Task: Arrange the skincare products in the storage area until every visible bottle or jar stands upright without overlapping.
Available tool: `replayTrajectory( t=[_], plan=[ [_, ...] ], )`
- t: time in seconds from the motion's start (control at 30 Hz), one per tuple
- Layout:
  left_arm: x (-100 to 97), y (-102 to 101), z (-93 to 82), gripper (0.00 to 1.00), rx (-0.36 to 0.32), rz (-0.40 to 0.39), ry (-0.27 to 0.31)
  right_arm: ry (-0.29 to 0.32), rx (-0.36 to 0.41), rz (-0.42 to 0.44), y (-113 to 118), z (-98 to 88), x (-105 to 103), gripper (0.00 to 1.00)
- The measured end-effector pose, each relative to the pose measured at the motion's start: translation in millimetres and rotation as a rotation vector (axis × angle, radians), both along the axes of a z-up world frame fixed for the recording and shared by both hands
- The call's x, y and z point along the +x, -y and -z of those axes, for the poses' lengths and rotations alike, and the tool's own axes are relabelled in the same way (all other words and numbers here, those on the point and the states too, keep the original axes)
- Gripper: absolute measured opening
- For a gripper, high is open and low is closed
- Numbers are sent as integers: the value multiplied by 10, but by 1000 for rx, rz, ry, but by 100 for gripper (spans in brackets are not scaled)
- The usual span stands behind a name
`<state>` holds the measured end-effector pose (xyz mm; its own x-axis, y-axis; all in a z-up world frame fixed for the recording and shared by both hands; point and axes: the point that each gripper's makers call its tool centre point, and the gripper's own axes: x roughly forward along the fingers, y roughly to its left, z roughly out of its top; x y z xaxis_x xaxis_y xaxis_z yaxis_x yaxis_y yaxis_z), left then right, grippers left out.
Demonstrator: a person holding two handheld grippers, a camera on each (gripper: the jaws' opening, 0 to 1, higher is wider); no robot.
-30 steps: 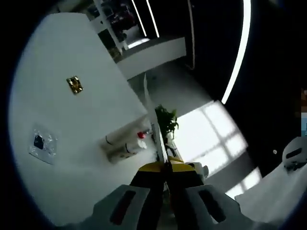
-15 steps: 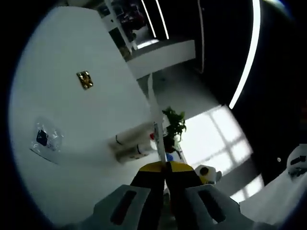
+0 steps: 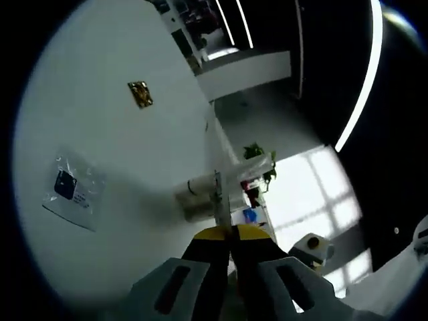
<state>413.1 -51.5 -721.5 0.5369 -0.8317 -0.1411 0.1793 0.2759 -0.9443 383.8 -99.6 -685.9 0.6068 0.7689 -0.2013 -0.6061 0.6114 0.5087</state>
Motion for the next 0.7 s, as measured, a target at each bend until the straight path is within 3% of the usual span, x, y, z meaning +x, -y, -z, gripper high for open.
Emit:
replayTrajectory(
  t=[0.17,0.7],
  plan=[
    [26,45,158,0,36,12,-20,7,-29,19,84,38,10,80],
    [142,139,561,0,154,15,-65,6,-103,95,445,116,33,89]
  ],
)
